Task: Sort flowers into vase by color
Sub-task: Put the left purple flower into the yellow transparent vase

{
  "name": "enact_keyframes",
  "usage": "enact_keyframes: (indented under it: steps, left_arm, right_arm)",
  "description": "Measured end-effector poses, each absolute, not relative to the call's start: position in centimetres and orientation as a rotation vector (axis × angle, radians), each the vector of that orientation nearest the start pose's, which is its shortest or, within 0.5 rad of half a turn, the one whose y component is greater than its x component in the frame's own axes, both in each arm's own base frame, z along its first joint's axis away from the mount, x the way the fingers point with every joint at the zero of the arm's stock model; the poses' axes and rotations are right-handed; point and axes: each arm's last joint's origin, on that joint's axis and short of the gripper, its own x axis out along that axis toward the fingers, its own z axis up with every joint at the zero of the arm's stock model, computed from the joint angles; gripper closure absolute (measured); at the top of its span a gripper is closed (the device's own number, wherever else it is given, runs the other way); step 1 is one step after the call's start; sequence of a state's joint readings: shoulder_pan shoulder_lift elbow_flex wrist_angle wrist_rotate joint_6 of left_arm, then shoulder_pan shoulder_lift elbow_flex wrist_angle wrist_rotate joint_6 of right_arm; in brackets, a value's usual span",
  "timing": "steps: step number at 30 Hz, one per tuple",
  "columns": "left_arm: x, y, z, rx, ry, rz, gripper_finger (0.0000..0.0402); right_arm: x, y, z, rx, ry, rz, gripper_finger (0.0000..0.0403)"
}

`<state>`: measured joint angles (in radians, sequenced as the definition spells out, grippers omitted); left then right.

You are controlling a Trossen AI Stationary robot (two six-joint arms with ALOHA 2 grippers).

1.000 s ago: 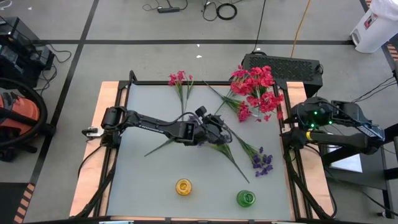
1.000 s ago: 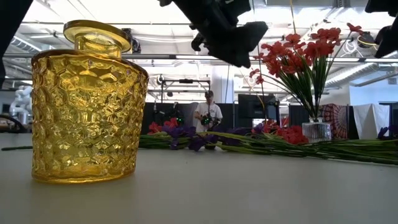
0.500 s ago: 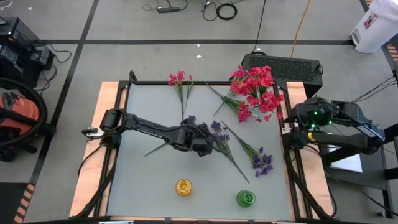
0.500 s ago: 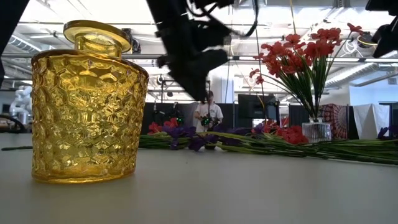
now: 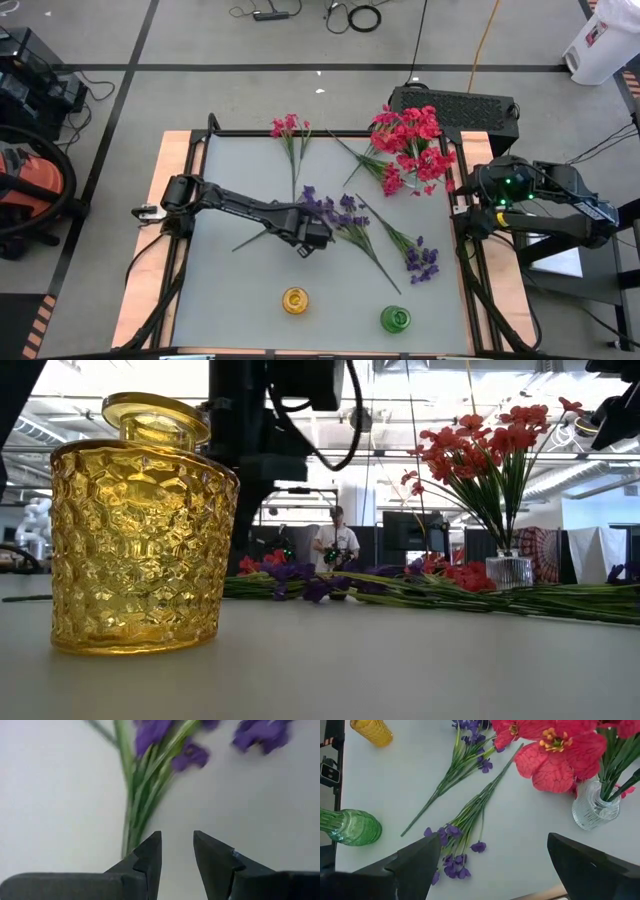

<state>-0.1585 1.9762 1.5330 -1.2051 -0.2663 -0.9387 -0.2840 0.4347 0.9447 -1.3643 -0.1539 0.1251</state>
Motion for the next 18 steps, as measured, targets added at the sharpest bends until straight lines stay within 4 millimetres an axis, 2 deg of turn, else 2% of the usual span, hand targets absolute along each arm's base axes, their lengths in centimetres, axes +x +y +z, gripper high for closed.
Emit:
enact_keyframes:
  steps: [9,18]
  left_arm:
    - [35.7,-4.5,20.0,-0.364,1.444,0.824,0.0281]
    - [35.4,-1.9,19.4,-0.290,1.516,0.800,0.0281]
  right_arm:
    - [2.8,-0.4,31.4,0.297,0.829,-0.171,0.0046]
    - [2.8,-0.4,31.4,0.295,0.829,-0.171,0.0046]
